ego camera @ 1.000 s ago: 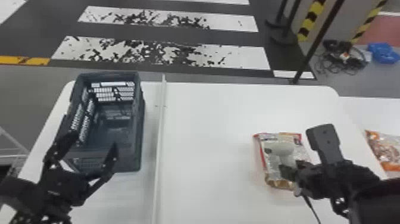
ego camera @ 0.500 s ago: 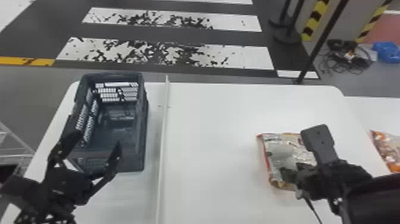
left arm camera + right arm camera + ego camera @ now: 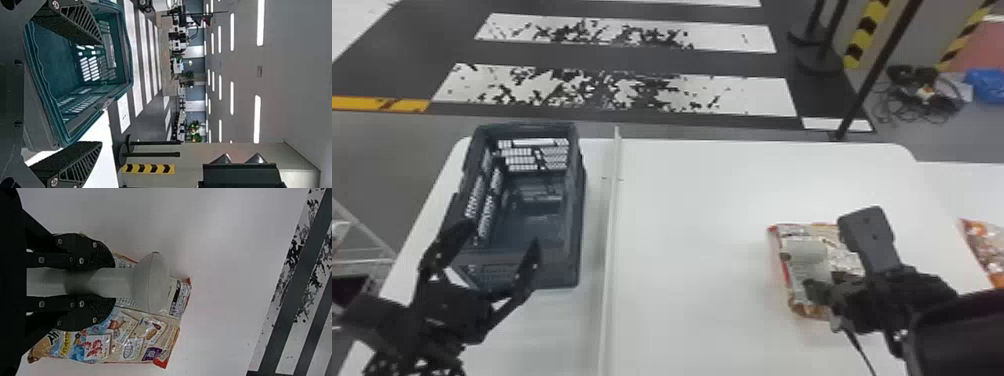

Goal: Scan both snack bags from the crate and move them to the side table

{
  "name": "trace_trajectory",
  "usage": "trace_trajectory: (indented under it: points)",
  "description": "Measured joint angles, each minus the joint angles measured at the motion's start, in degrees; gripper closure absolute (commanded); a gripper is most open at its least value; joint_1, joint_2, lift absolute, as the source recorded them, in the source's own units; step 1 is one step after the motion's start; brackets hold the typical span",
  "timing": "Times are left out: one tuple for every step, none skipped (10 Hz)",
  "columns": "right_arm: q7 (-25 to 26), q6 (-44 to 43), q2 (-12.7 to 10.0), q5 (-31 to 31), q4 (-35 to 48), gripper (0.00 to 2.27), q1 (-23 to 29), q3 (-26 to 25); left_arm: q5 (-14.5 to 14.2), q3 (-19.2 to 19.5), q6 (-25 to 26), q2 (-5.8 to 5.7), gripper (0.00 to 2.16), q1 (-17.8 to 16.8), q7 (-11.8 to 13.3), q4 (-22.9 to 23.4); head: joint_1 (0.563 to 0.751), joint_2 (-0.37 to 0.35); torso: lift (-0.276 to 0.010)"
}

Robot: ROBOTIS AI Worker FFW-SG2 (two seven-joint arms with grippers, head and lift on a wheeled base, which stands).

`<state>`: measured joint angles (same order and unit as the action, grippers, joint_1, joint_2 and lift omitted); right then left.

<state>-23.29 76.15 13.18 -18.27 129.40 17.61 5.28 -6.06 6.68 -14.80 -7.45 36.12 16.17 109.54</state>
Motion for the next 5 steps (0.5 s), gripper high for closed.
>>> trace_trajectory:
  points:
    - [0.1,-0.1,0.0,0.0,-0.1,2.25,0.0,0.0,0.0,0.0,0.0,0.04,0.09,0.0,0.0,0.0,0.695,-0.031,-0.075]
    - [0.3,-0.1,0.0,0.0,-0.1,2.25,-0.1,-0.2,0.0,0.0,0.0,0.06,0.09,0.0,0.0,0.0,0.695,-0.034,-0.075]
    - [0.7,-0.3,0.0,0.1,0.0,2.25,-0.1,-1.2,0.0,0.0,0.0,0.06,0.09,0.0,0.0,-0.1,0.695,-0.04,-0.075]
    - [0.9,-0.4,0.1,0.6,0.2,2.25,-0.1,-3.1,-0.1,0.2,0.0,0.06,0.09,0.1,0.0,-0.1,0.695,-0.061,-0.075]
    - [1.1,-0.8,0.2,1.2,0.2,2.25,-0.1,-5.5,-0.2,0.2,0.0,0.06,0.09,0.1,0.0,-0.1,0.695,-0.087,-0.075]
